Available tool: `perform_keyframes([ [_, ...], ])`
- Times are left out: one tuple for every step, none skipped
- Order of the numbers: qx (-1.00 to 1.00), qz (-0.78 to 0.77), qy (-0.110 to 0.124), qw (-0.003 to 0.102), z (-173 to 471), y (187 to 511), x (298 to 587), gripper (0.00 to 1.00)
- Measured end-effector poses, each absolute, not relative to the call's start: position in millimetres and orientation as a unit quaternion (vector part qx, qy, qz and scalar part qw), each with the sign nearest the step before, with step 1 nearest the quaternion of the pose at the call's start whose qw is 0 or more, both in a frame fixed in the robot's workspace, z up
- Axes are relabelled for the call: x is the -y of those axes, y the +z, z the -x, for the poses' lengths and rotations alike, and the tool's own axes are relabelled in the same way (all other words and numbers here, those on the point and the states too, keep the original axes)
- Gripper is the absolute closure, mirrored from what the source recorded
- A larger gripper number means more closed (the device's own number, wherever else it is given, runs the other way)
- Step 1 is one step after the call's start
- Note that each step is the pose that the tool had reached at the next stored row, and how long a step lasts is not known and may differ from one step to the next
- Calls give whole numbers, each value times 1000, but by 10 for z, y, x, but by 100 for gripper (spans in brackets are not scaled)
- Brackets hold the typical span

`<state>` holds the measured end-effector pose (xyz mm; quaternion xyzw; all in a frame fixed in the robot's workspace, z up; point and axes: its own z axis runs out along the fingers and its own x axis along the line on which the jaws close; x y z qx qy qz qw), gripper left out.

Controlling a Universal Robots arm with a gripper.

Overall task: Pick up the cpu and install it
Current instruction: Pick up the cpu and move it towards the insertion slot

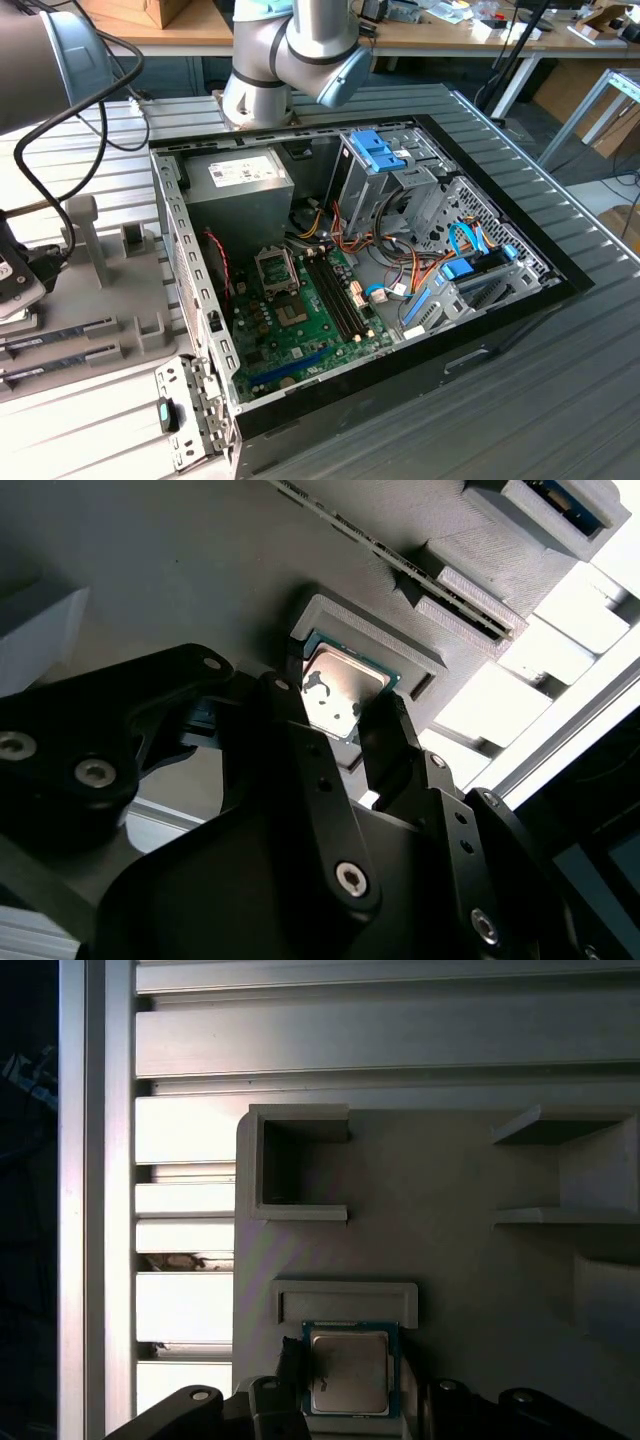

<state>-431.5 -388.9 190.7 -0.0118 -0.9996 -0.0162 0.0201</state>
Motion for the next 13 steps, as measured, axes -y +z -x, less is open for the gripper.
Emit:
perform_keyframes([
  [1000,12,-16,20,4315,1906,3889,53],
  [1000,12,-16,20,4315,1906,3889,53],
  [1000,12,-16,20,4315,1906,3889,53],
  [1000,12,-16,20,4315,1906,3889,53],
  [1000,12,-16,20,4315,1906,3889,53],
  [1000,12,-16,20,4315,1906,3889,53],
  [1000,12,-16,20,4315,1905,3889,53],
  [1000,12,-16,20,4315,1905,3889,53],
  [1000,12,-16,20,4315,1905,3889,53],
  [1000,12,-16,20,4315,1905,3889,53],
  [1000,12,-16,20,4315,1905,3889,53],
  [1000,12,-16,20,4315,1905,3889,53],
  [1000,12,-16,20,4315,1905,3889,53],
])
